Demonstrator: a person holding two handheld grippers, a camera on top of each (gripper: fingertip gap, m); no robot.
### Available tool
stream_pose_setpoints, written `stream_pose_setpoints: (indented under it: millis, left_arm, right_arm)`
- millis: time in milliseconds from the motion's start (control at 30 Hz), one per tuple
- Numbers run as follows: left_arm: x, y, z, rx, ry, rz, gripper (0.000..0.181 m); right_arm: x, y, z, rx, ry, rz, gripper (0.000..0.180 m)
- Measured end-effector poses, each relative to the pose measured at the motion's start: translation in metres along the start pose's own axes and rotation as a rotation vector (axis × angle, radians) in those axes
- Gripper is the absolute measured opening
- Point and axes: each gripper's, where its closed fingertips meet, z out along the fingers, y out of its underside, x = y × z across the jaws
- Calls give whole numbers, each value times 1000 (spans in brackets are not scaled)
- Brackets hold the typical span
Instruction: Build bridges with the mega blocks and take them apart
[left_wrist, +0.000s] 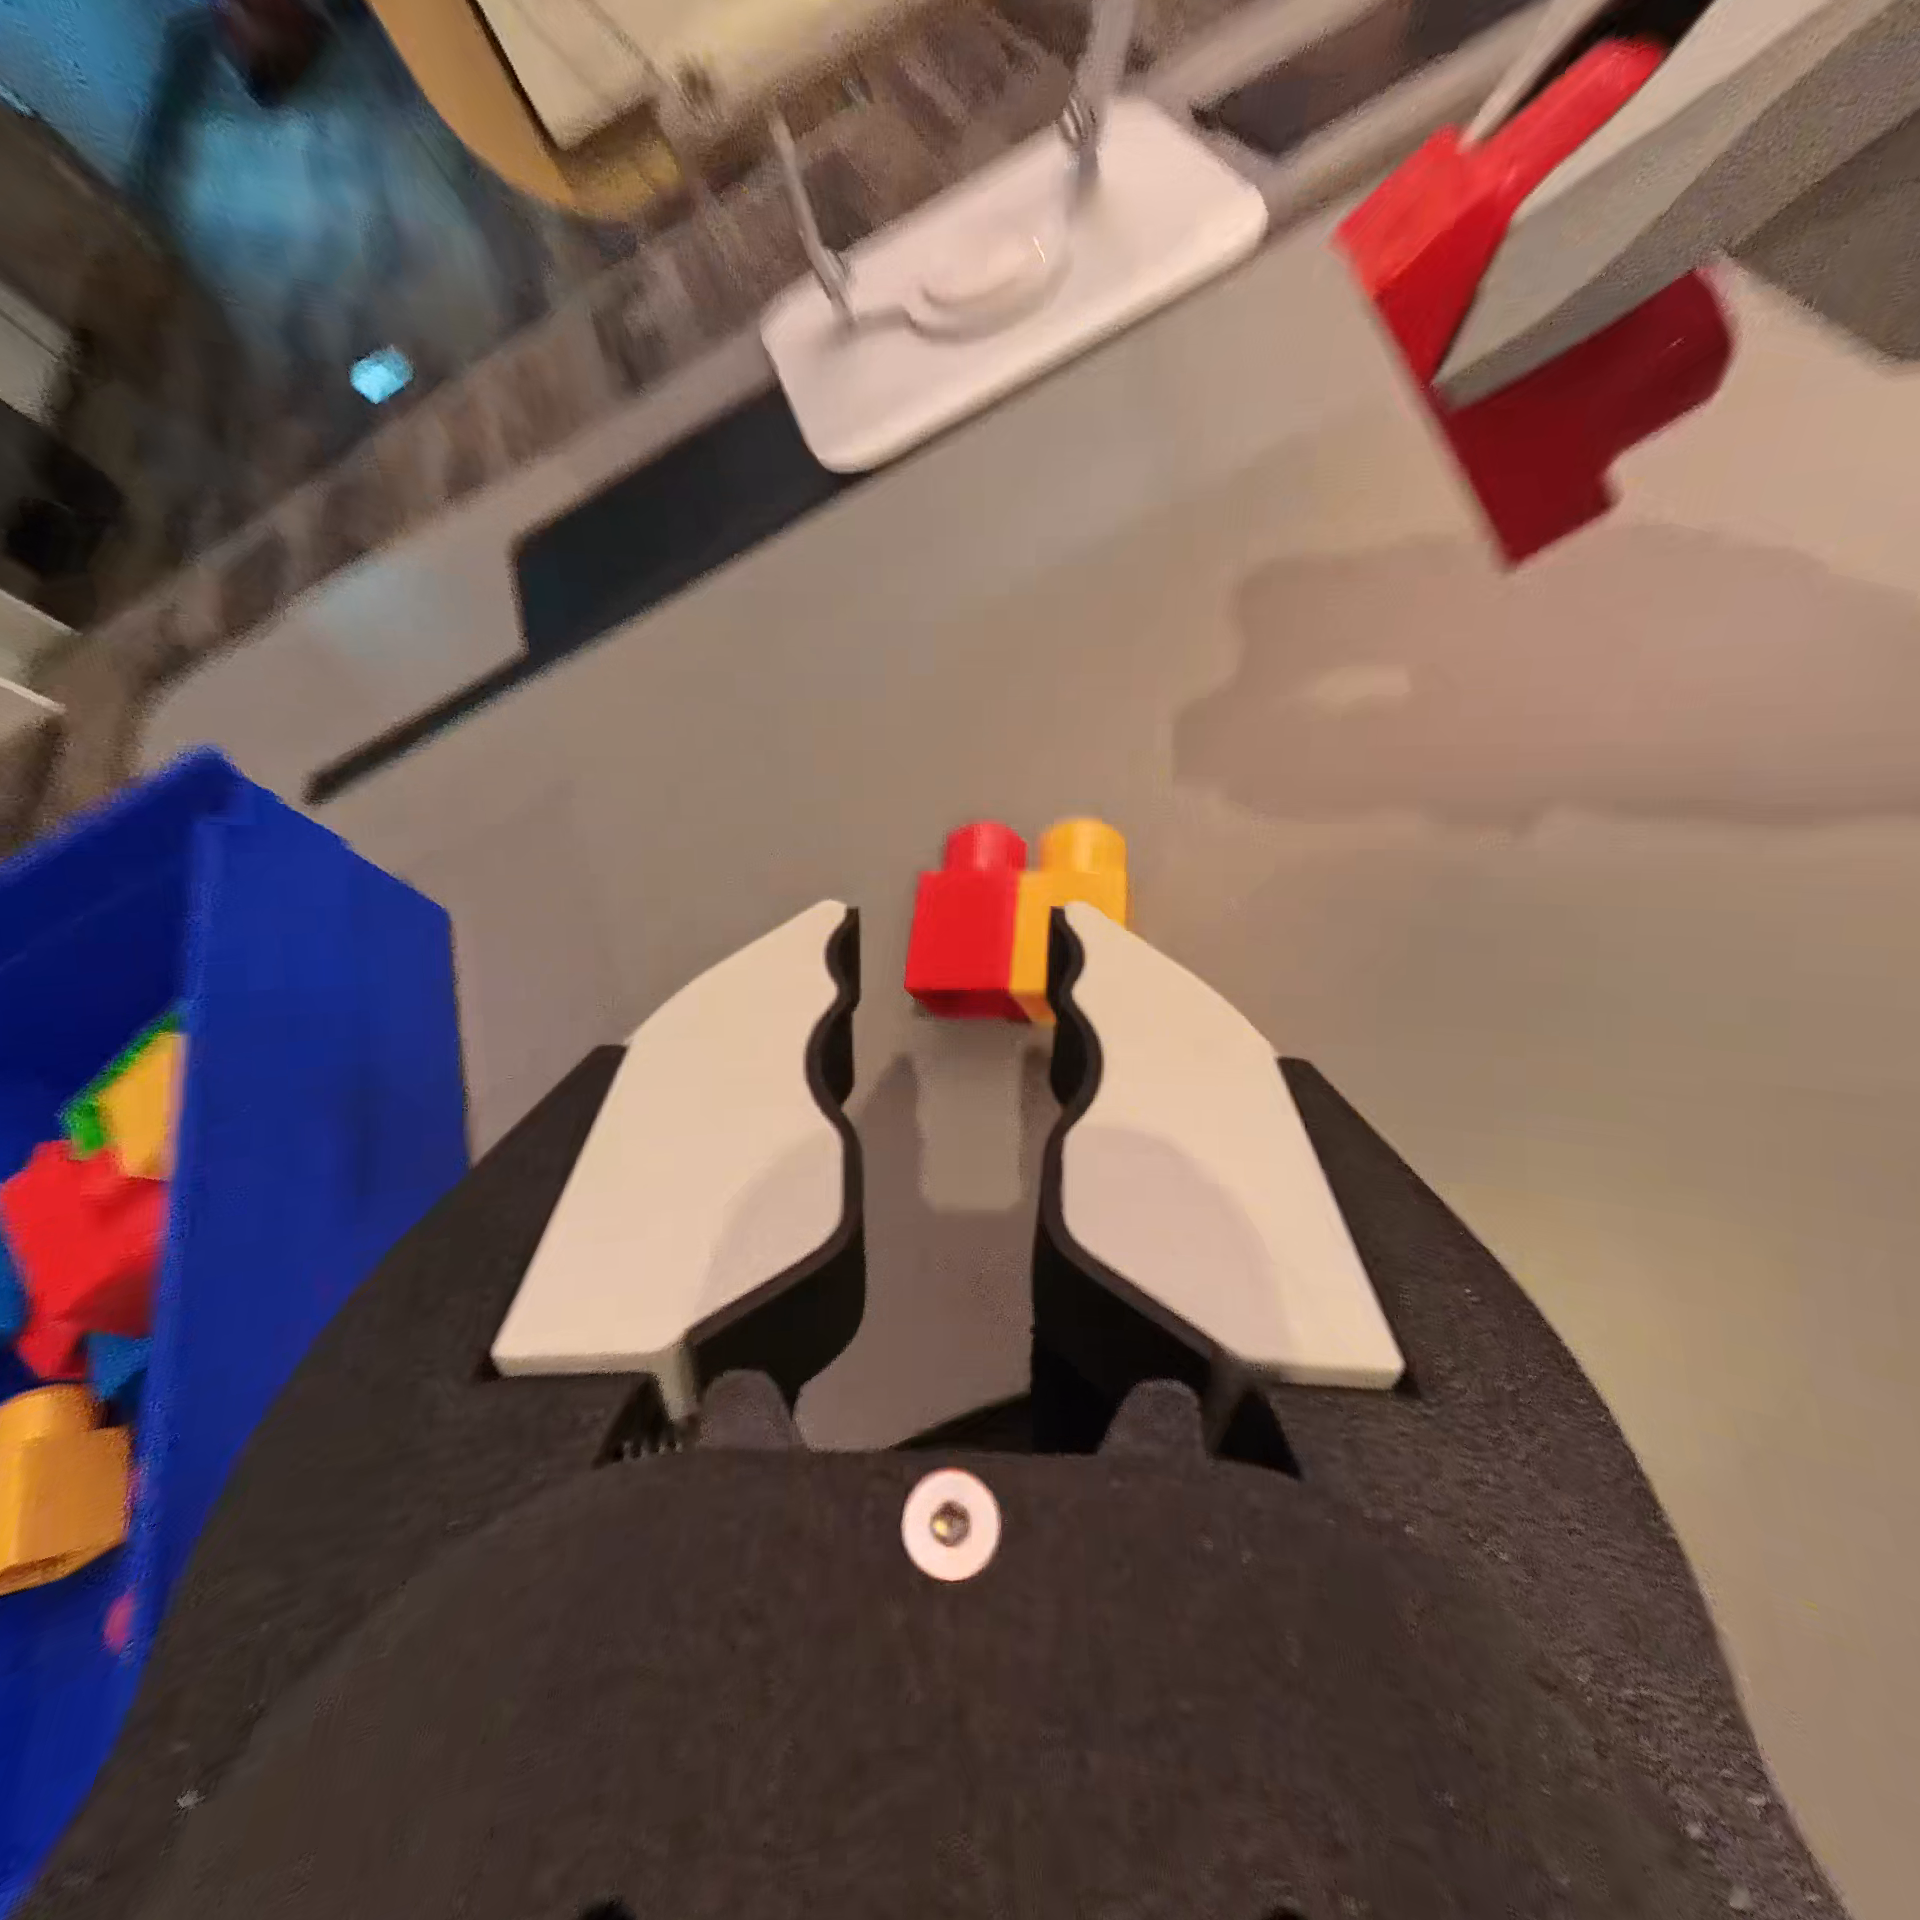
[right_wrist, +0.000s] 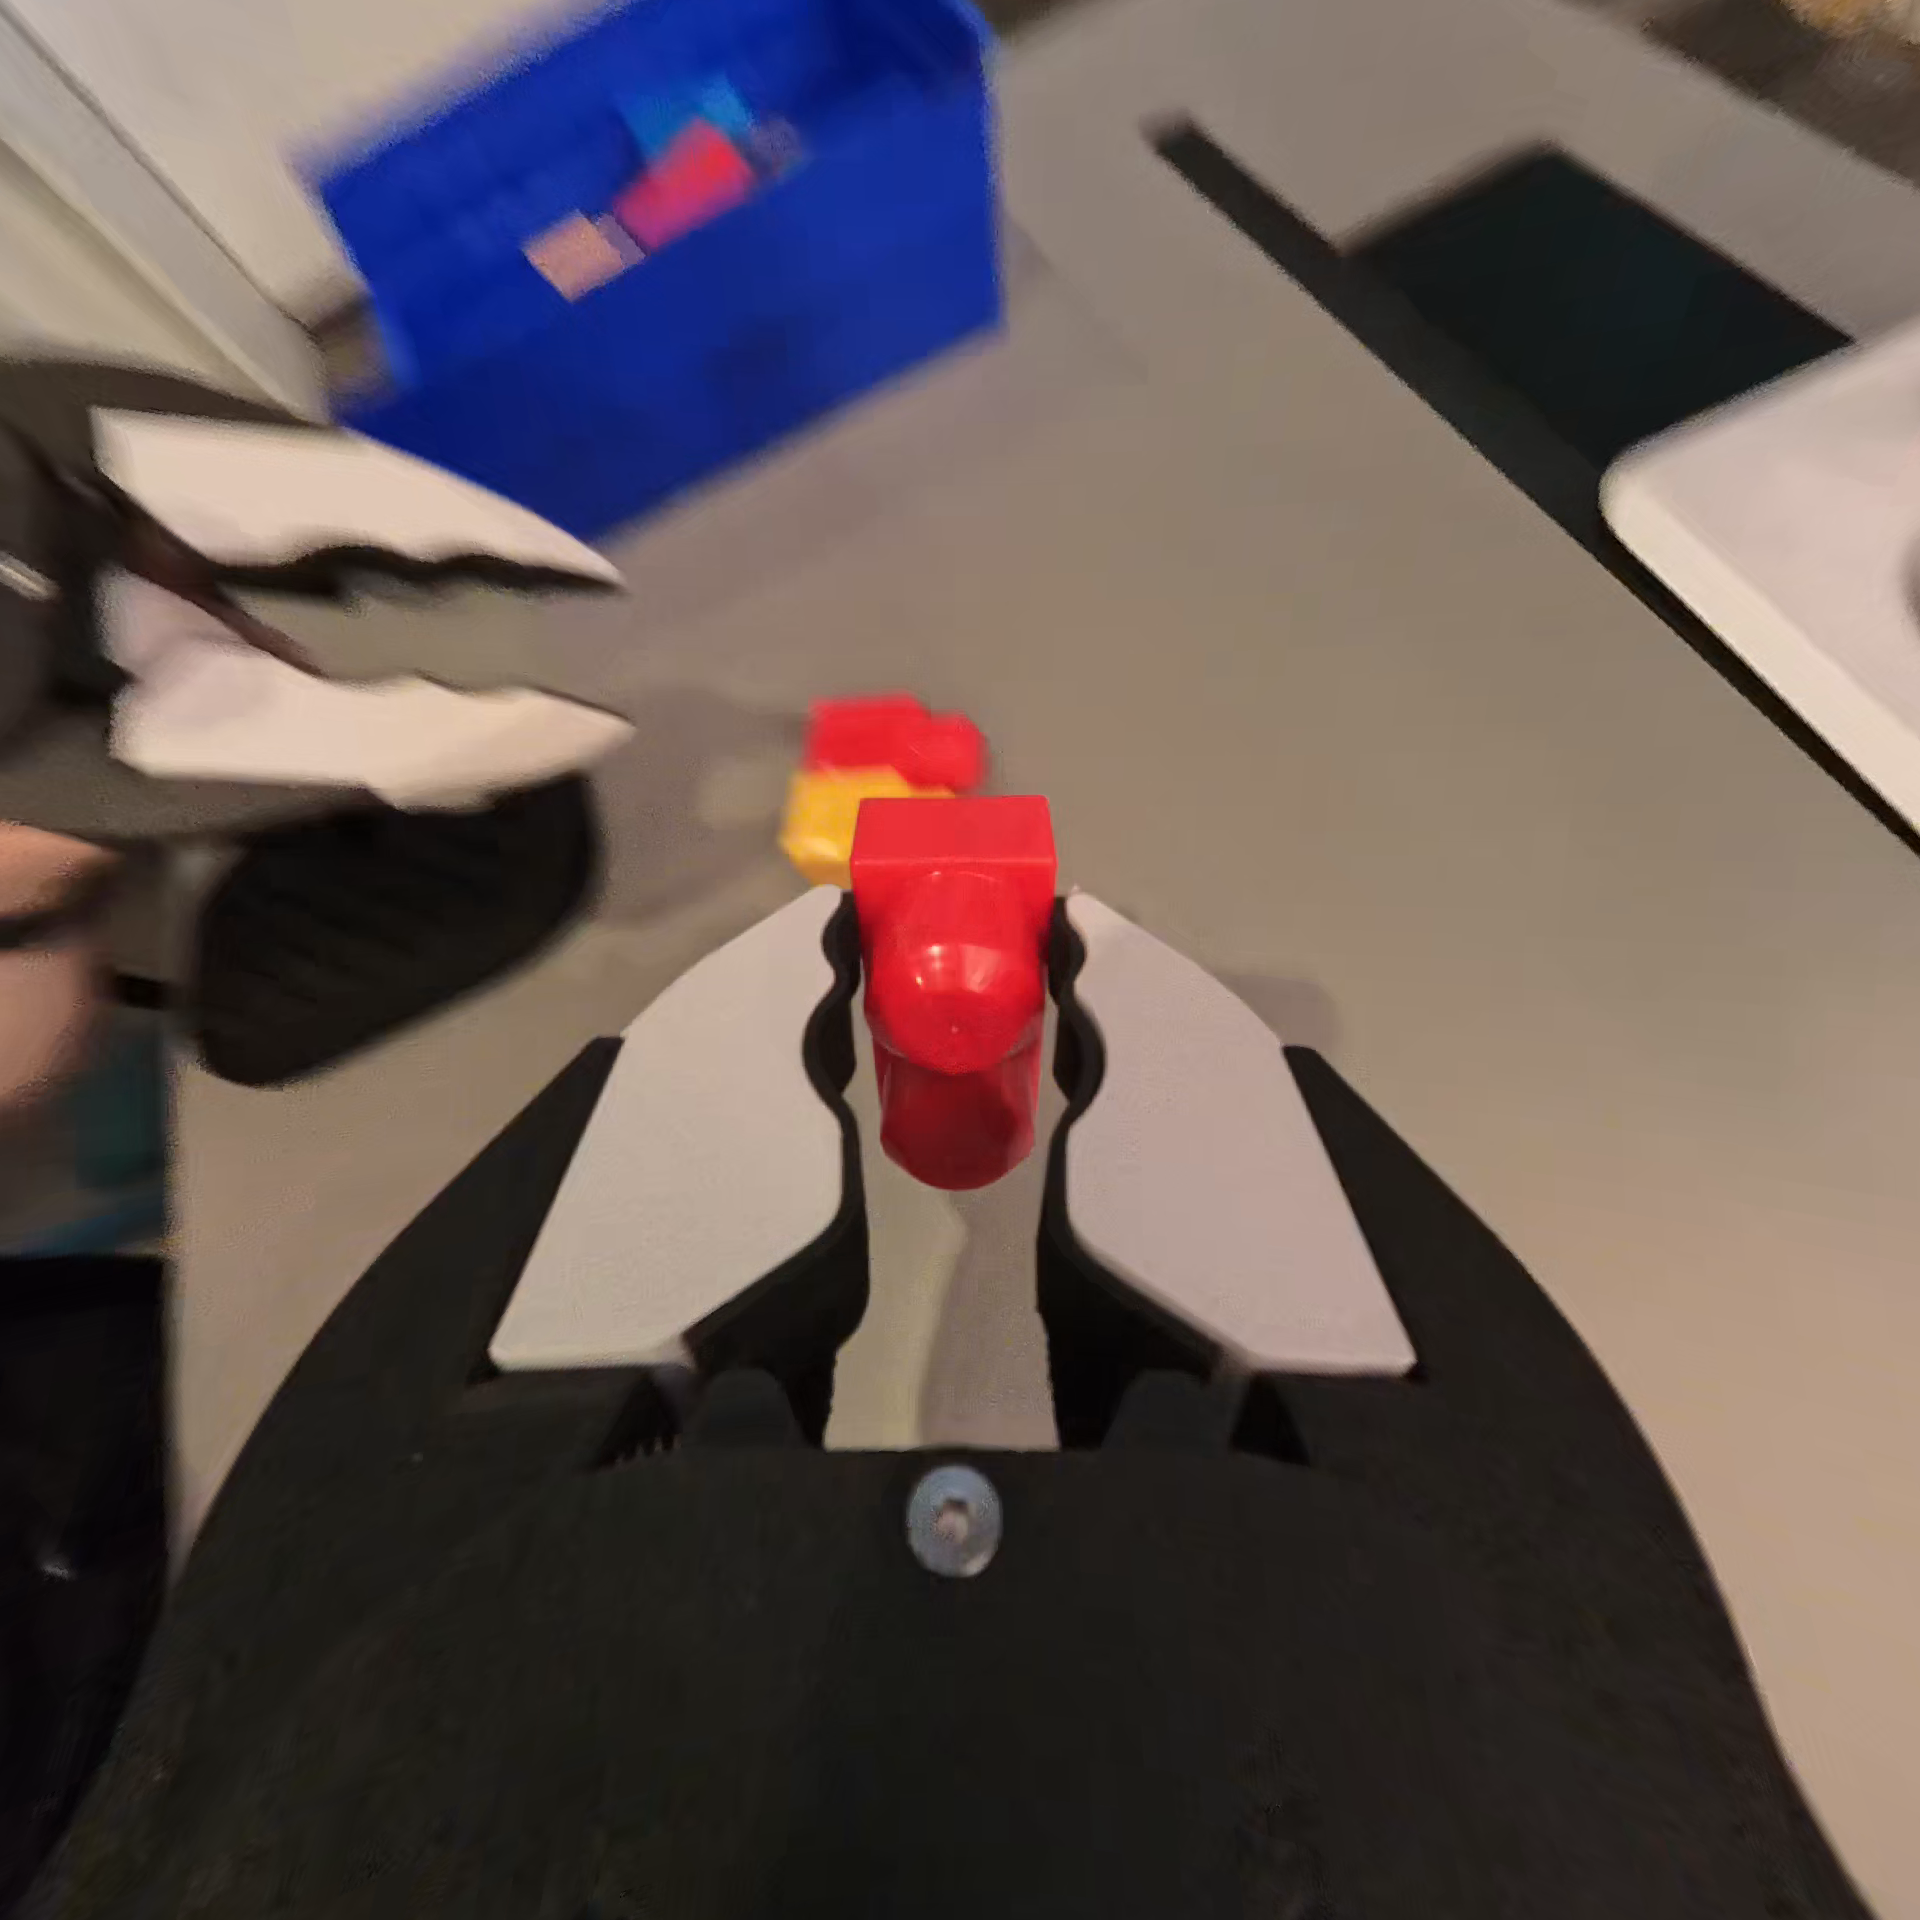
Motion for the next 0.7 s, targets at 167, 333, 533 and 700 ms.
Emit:
stream_pose_setpoints:
  millis: [167,333,533,700]
  left_arm:
    - [16,36,28,-147,255,-129,65]
    - [11,57,51,-289,231,2,97]
    - [19,56,68,-371,269,-16,98]
    - [19,62,77,-445,251,13,97]
  right_arm:
    - [60,77,-14,-418,241,-11,34]
    - [72,104,-8,-547,254,7,34]
    - [75,114,-5,-602,261,9,34]
    - [80,122,-4,-636,274,22,34]
